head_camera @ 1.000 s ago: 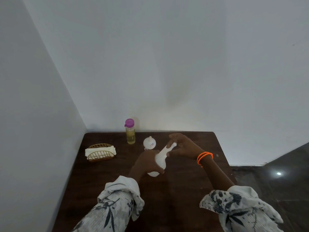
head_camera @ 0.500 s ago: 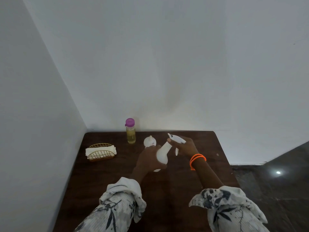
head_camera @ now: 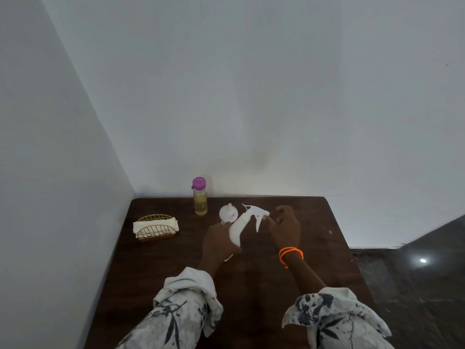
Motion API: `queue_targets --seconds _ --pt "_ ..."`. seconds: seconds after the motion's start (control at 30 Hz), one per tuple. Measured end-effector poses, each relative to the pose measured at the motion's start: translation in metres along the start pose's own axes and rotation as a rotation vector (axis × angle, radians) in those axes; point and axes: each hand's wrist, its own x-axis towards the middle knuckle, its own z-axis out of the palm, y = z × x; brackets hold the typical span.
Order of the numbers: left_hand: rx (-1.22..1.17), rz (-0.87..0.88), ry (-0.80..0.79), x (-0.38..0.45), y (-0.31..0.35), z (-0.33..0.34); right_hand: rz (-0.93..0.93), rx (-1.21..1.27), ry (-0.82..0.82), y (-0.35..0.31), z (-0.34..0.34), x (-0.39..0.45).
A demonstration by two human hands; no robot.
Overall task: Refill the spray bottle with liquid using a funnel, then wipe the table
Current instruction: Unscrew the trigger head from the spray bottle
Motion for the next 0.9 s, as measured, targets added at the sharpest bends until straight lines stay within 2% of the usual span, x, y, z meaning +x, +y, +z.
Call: queue_targets --seconds 0.07,0.13,0.4,0.53,0.73,0.83,0.9 --pt "-0.021 0.007 0.000 0.000 0.002 0.003 -0.028 -0.024 -0.122 -0.007 0.006 -0.006" --pt "-0.026 0.055 0.007 0.000 0.004 0.007 0.042 -0.039 -0.186 -0.013 0.013 -0.009" --pt "-0.042 0.162 -0.022 0.006 0.010 0.010 0.164 -0.071 -0.144 -0.034 0.023 0.004" --pt "-0.171 0.118 -0.097 0.006 0.008 0.003 0.098 0.081 -0.354 -0.033 0.017 0.023" --pt "-0.337 0.035 -0.359 0.014 0.005 -0.012 0.245 0.478 -0.832 -0.036 -0.009 0.034" --pt "-0.387 0.001 -0.574 0.017 0.002 -0.019 0.284 0.558 -0.964 -0.025 -0.015 0.033" --pt "-0.424 -0.018 -0.688 0.017 0.003 -0.023 0.307 0.604 -0.985 -0.016 -0.015 0.032"
